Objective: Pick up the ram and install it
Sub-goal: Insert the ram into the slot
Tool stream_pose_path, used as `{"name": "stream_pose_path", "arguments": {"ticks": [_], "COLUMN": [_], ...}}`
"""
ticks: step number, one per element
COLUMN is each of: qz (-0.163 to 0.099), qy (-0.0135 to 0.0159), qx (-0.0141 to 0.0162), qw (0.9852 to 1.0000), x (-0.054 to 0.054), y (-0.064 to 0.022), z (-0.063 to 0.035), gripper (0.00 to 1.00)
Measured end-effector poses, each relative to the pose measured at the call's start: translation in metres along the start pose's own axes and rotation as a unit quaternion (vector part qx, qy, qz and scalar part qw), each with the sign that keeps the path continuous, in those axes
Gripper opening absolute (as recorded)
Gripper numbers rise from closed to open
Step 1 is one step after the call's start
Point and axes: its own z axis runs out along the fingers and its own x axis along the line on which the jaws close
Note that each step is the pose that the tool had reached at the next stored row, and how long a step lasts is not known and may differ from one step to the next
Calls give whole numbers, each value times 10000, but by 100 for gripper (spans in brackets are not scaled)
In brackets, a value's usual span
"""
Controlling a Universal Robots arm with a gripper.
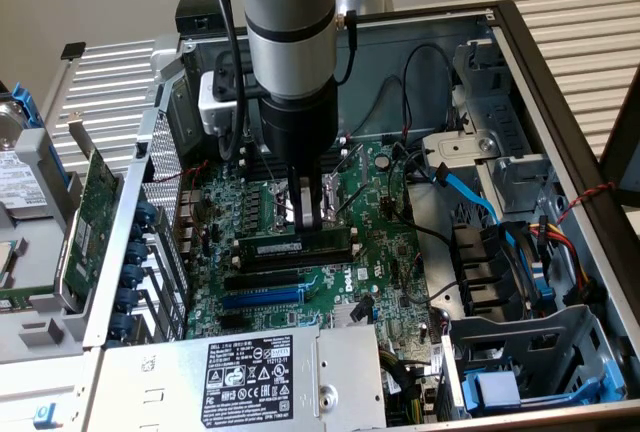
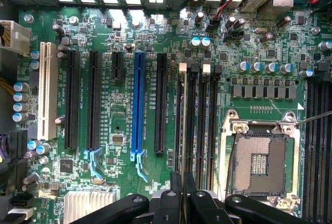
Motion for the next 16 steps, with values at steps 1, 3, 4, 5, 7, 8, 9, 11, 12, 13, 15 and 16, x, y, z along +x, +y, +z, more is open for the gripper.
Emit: {"name": "stream_pose_path", "arguments": {"ticks": [1,3,4,5,7,8,9,11,12,13,15,16], "qz": [0,0,0,0,0,0,1,0,0,0,0,0], "qy": [1,1,1,0,0,0,0,-1,0,0,0,0], "qx": [0,-1,0,0,0,1,0,0,0,0,0,1], "qw": [10000,10000,10000,10000,10000,10000,10000,10000,10000,10000,10000,10000], "x": [0,0,0,0,0,0,0,0,0,0,0,1], "y": [0,0,1,0,2,4,4,6,7,9,10,10], "z": [1,4,5,6,8,8,9,9,9,8,8,8], "gripper": [13,13,13,13,13,13,13,13,13,13,13,13]}}
